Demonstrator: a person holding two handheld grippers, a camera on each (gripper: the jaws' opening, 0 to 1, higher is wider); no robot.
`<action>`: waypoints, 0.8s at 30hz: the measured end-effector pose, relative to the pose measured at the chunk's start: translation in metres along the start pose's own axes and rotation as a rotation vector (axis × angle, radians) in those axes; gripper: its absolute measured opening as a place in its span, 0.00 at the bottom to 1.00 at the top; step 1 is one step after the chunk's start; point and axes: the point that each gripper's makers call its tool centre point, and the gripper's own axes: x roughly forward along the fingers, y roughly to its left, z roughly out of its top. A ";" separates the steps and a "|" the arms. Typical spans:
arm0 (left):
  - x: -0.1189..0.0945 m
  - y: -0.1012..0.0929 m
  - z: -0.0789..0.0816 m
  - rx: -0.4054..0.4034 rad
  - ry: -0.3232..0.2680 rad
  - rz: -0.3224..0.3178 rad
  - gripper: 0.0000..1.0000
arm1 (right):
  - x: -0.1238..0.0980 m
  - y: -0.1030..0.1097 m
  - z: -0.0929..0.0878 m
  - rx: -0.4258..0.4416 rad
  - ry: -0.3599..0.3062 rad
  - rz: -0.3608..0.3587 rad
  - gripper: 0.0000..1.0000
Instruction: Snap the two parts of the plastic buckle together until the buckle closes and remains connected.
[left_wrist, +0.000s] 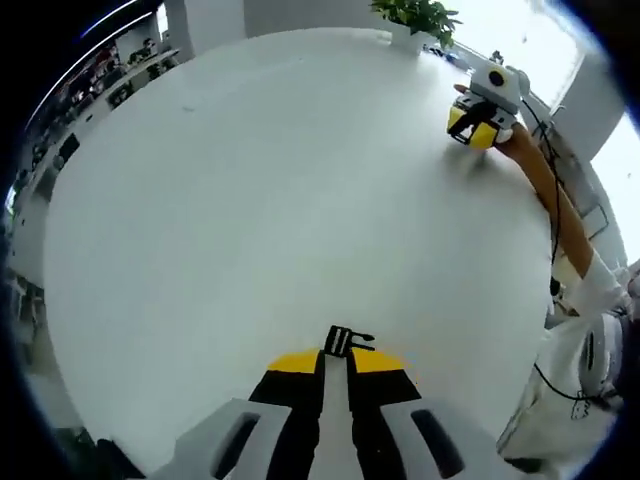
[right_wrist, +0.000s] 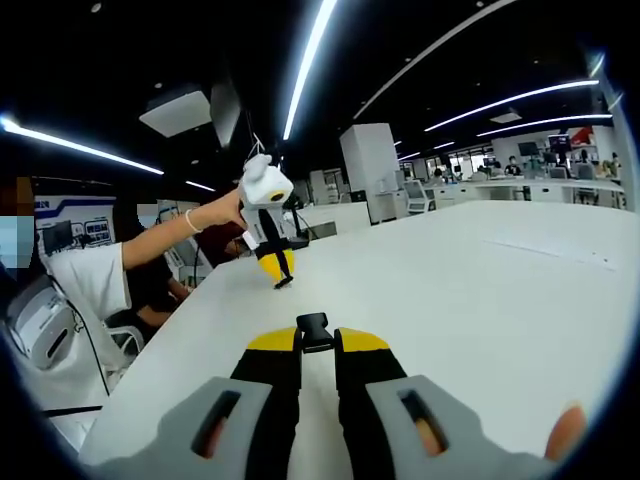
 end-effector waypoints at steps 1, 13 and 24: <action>-0.001 -0.002 -0.001 -0.006 -0.001 -0.004 0.08 | 0.000 0.000 0.000 0.000 0.000 0.000 0.12; -0.007 -0.054 -0.046 -0.485 0.140 -0.066 0.08 | 0.000 0.001 0.000 0.001 0.000 0.000 0.12; -0.008 -0.069 -0.052 -0.490 0.092 -0.063 0.08 | 0.000 0.001 0.001 0.000 -0.002 0.002 0.12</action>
